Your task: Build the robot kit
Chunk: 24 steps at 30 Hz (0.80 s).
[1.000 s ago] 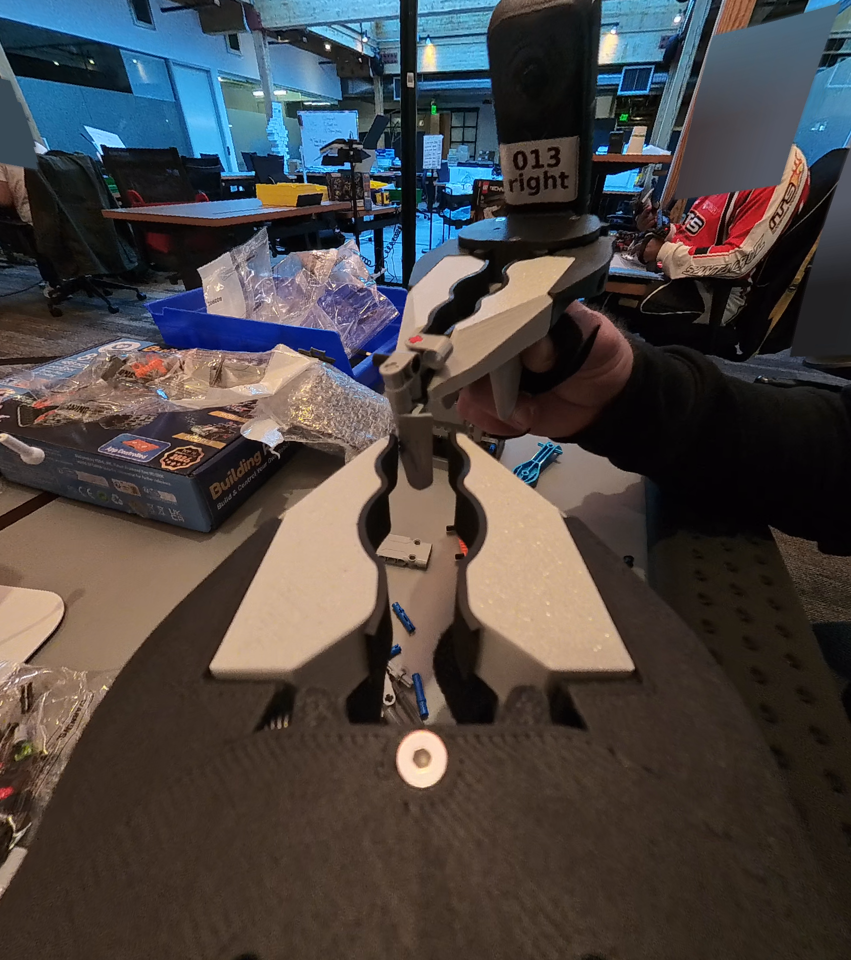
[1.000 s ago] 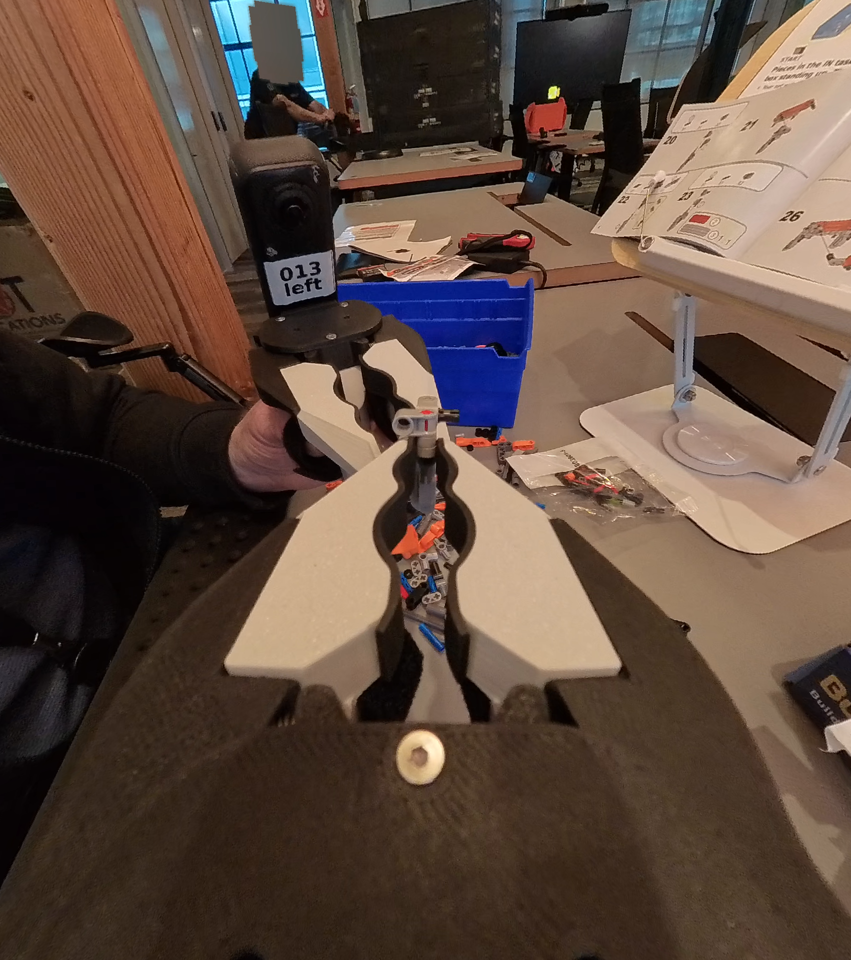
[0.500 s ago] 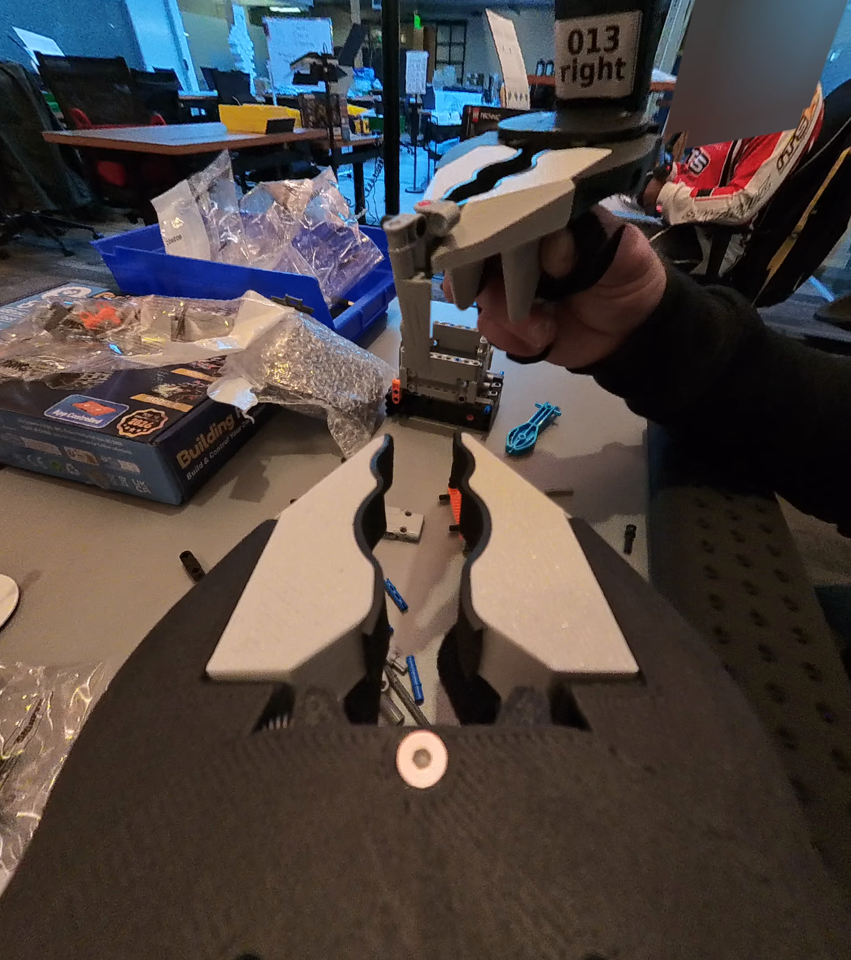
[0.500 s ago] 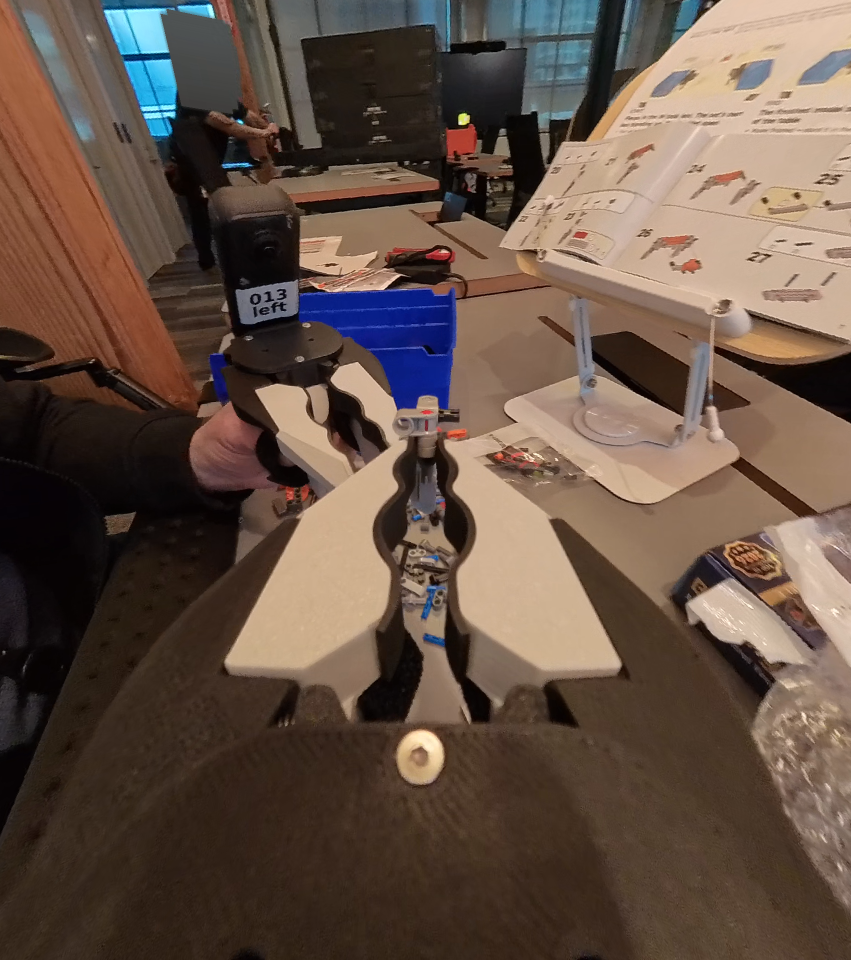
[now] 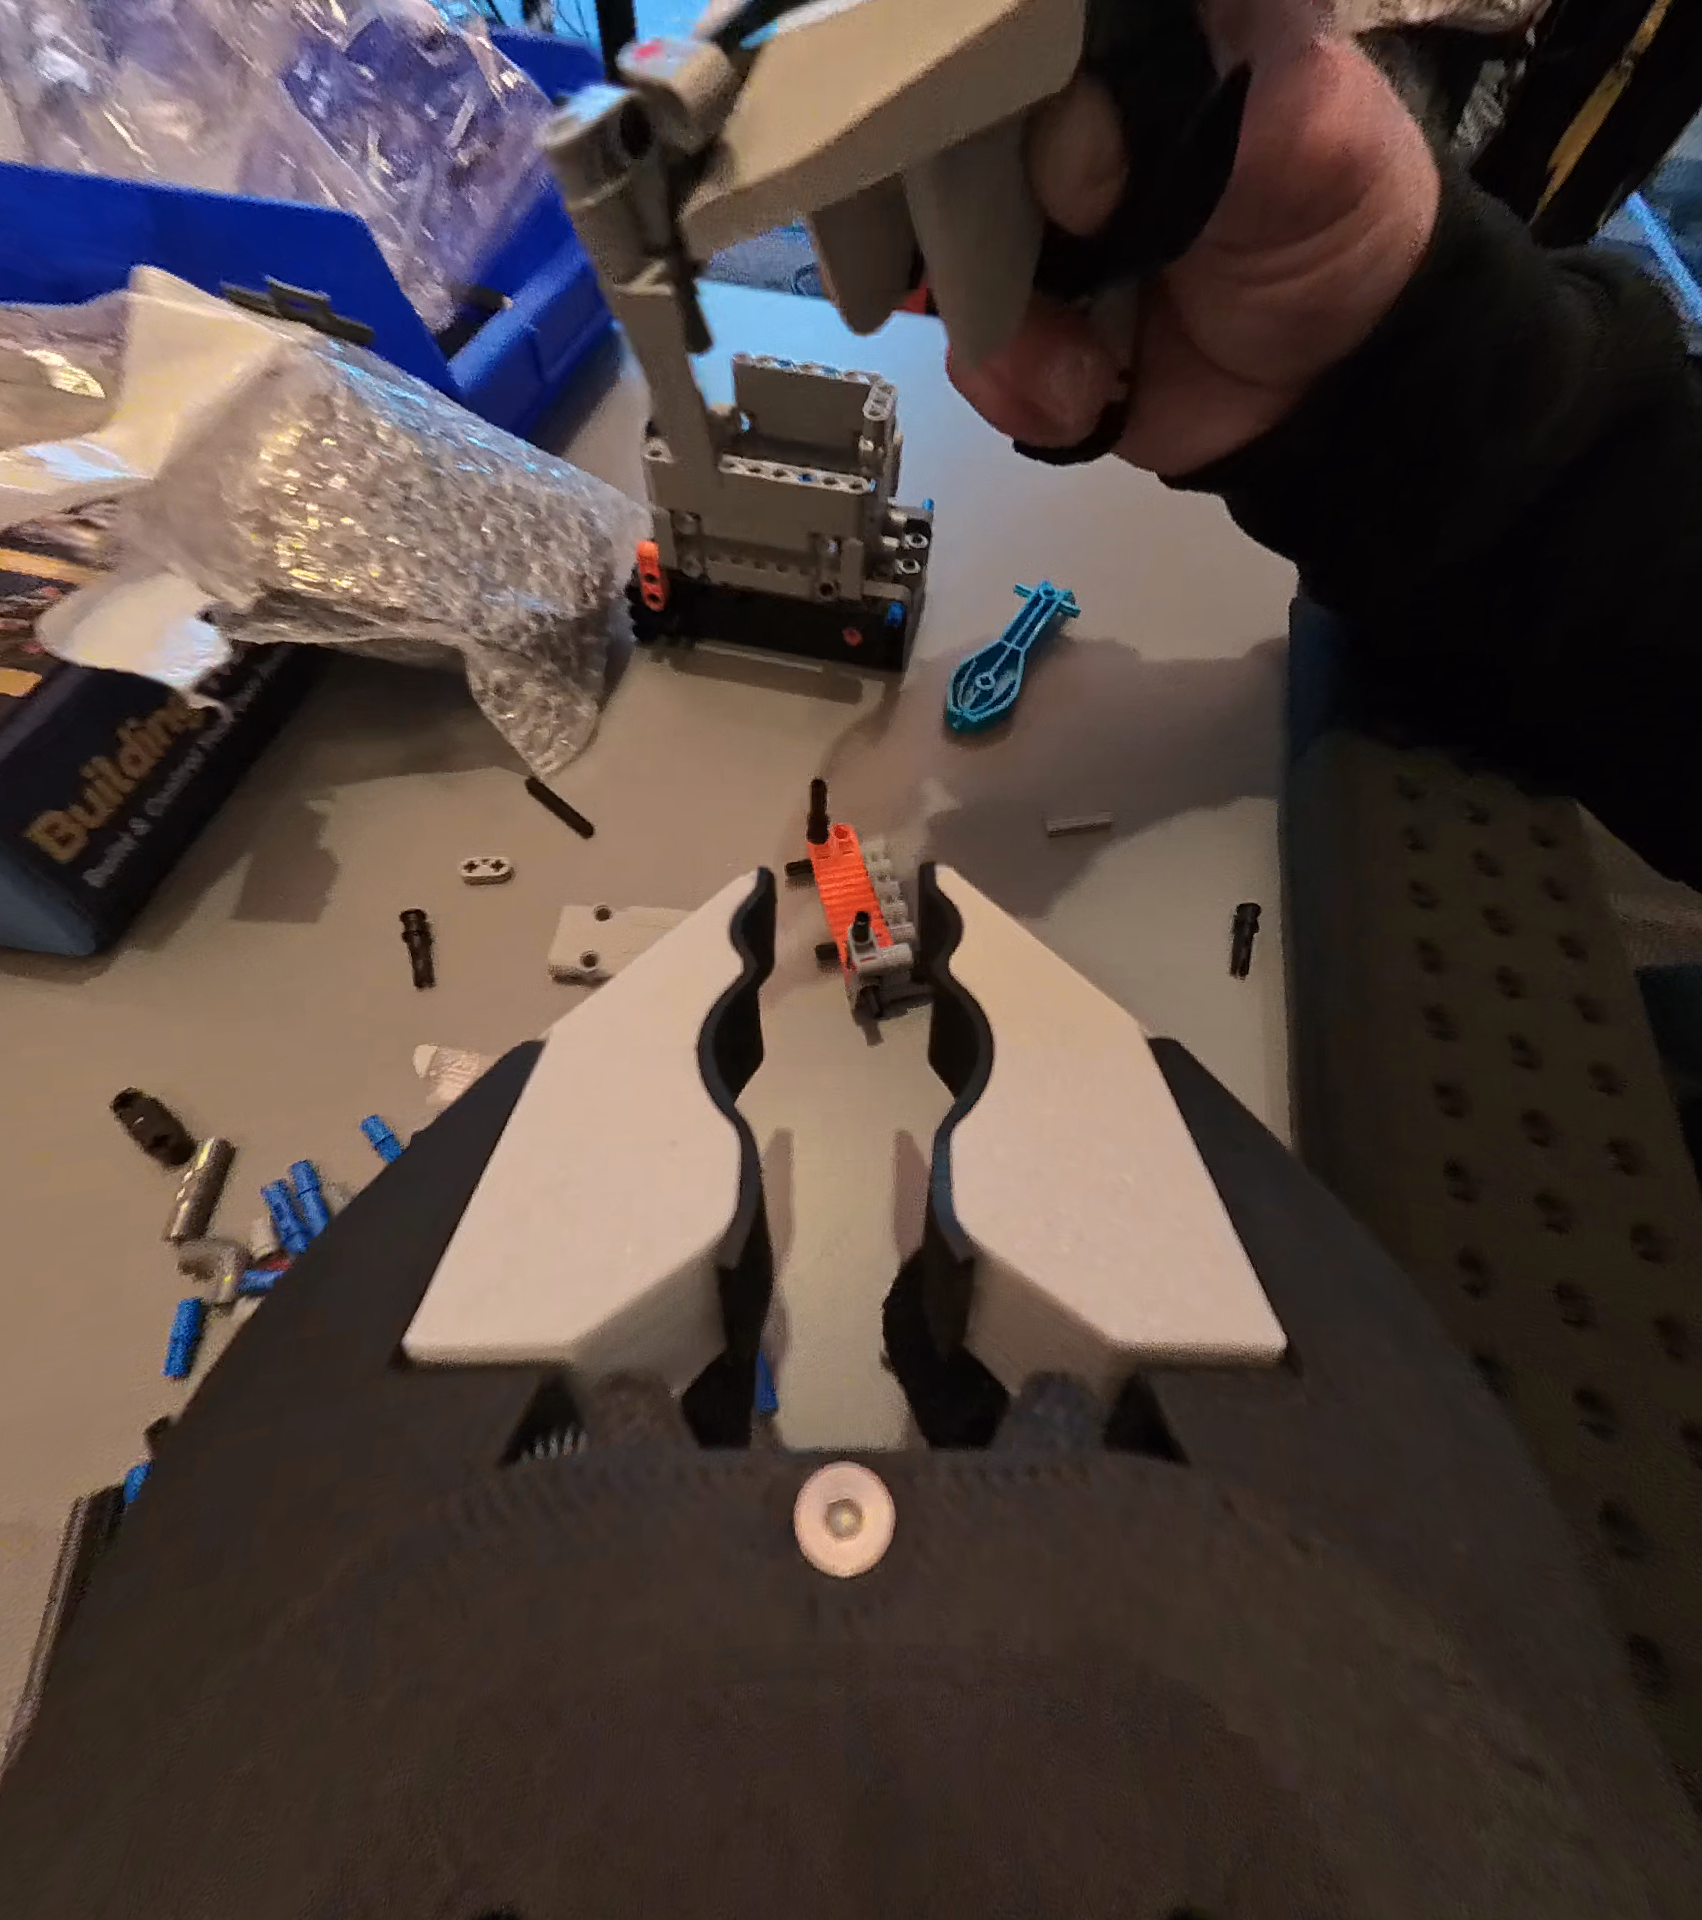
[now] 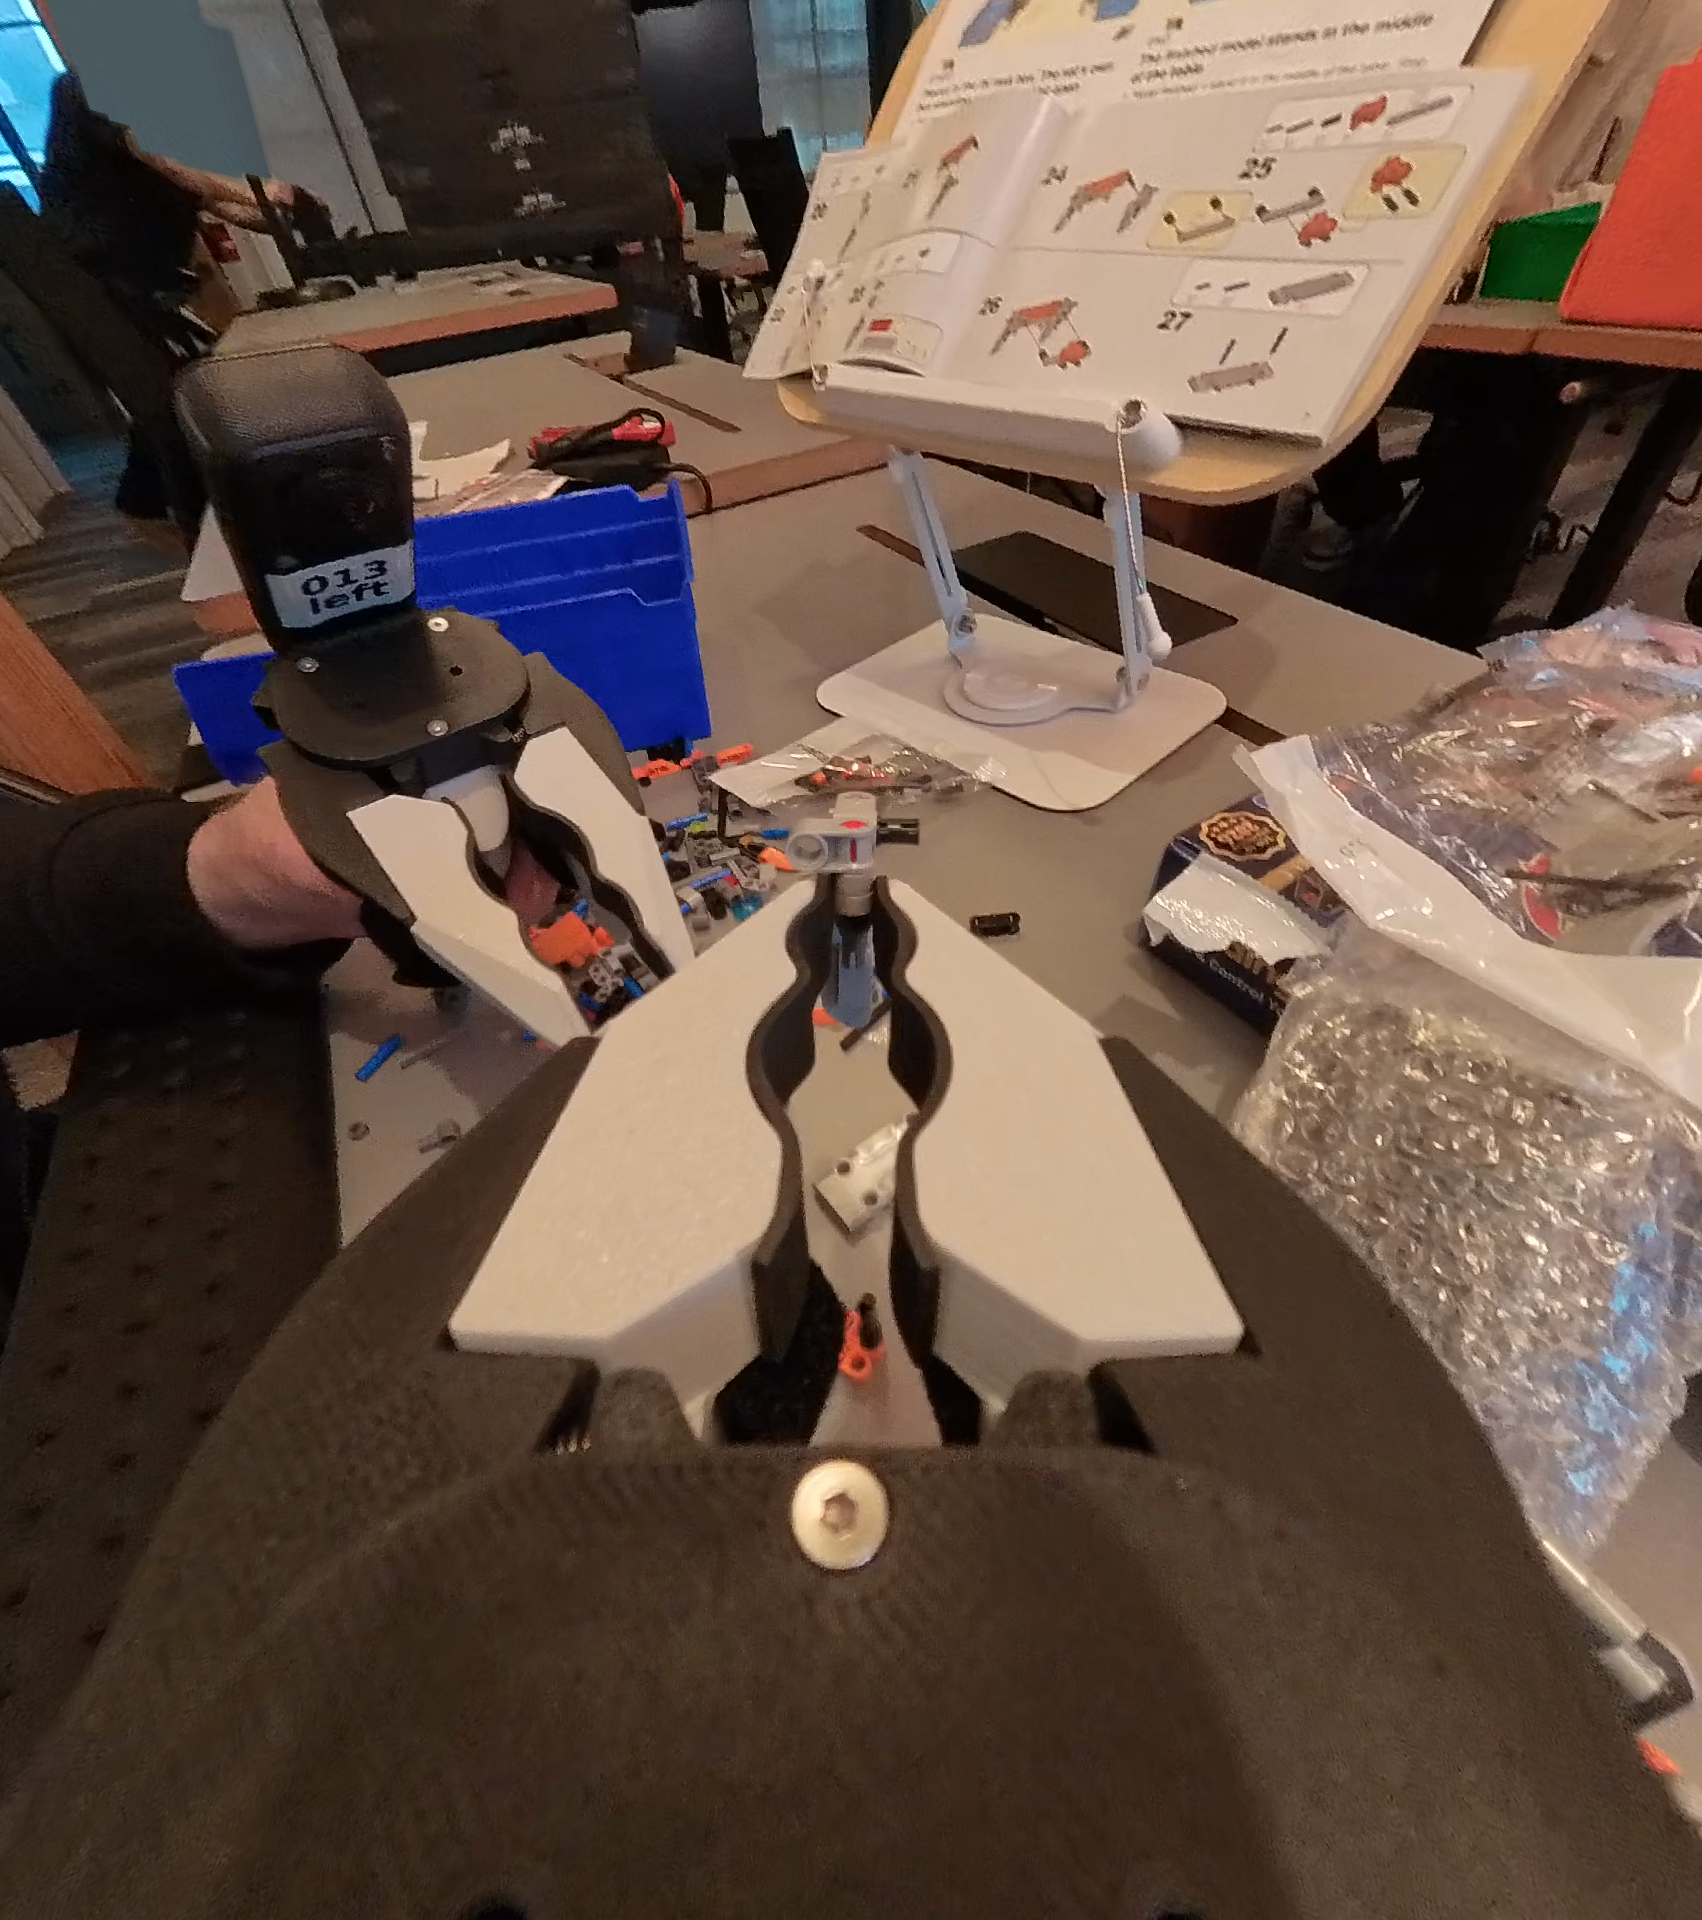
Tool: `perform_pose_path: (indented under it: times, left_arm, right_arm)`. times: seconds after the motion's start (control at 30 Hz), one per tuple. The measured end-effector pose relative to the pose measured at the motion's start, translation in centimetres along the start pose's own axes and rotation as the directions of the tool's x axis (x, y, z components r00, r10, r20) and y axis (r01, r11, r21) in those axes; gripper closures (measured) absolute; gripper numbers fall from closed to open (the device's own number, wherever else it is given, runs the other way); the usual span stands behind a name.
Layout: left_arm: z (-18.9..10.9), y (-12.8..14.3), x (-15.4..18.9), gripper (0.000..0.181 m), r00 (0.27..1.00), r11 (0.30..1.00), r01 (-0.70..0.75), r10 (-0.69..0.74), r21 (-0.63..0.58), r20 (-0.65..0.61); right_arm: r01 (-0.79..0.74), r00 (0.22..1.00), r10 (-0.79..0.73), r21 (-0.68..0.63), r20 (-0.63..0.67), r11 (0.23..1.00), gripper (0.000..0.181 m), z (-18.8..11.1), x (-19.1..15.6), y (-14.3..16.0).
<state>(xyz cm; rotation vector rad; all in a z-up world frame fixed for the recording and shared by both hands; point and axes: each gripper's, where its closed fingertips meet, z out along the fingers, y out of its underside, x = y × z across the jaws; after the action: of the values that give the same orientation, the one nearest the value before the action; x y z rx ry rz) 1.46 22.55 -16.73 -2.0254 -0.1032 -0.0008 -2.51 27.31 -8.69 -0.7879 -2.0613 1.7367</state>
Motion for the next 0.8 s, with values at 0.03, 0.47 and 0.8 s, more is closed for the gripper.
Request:
perform_pose_path:
  times: [0.03,0.47,0.8]
  left_arm:
    - [0.6,0.2,0.3,0.156,1.0,1.0,-0.011,0.011,-0.021,-0.008]
    - [5.1,3.4,2.1,0.16,0.995,0.975,-0.017,-0.004,-0.221,-0.097]
    - [4.4,4.0,4.4,0.162,0.988,0.969,-0.002,-0.036,-0.246,-0.149]
  right_arm:
    - [0.001,1.0,-0.001,-0.015,-0.008,1.0,0.177,0.0,0.2,0.3]
    - [-0.035,0.999,0.025,-0.219,-0.048,0.975,0.177,-0.5,0.9,4.9]
    - [-0.003,0.999,-0.006,-0.256,-0.037,0.967,0.177,-0.5,0.5,5.4]
